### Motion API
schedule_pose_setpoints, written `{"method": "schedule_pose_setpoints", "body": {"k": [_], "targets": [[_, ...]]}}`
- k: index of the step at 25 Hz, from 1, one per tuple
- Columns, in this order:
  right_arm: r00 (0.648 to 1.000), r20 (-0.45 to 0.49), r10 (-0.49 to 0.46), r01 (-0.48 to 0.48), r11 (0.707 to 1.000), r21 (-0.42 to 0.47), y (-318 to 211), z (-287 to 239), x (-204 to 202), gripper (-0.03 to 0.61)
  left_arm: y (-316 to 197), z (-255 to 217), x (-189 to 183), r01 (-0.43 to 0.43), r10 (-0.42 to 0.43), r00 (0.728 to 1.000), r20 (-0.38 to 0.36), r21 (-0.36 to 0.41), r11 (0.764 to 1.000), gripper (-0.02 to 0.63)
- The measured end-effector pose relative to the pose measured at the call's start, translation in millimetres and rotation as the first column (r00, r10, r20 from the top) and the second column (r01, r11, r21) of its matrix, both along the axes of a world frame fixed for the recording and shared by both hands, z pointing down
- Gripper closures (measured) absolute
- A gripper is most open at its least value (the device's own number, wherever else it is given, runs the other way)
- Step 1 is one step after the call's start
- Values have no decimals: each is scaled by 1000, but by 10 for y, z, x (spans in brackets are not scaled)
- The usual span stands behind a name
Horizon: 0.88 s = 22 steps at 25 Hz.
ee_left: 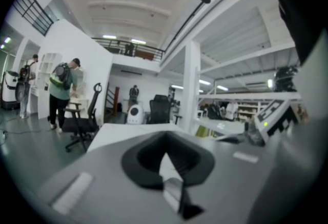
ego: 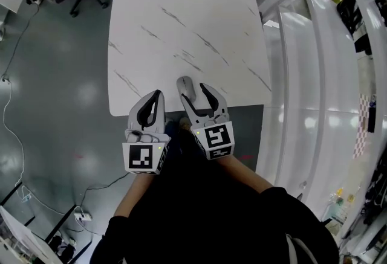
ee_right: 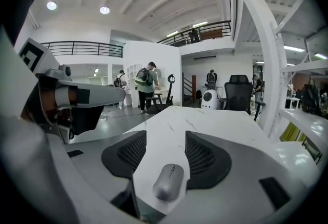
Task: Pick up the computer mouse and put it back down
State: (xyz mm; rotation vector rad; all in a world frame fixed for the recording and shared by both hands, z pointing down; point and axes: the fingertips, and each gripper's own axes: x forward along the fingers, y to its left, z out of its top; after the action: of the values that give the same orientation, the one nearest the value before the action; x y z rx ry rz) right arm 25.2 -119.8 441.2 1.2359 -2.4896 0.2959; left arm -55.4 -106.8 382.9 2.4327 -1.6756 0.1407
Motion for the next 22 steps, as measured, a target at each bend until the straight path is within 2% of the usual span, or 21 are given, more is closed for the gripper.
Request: {"method": "schedule_pose_setpoints", "body": {"k": [5, 22], "targets": [[1000, -17, 19, -20, 999, -30, -51, 115, -65, 374, -86, 145, 0, -38, 39, 999, 26, -46, 998, 606], [991, -91, 95, -108, 983, -150, -144, 850, -128, 360, -105, 655, 42, -100, 100, 995, -2, -111, 989, 606]]}}
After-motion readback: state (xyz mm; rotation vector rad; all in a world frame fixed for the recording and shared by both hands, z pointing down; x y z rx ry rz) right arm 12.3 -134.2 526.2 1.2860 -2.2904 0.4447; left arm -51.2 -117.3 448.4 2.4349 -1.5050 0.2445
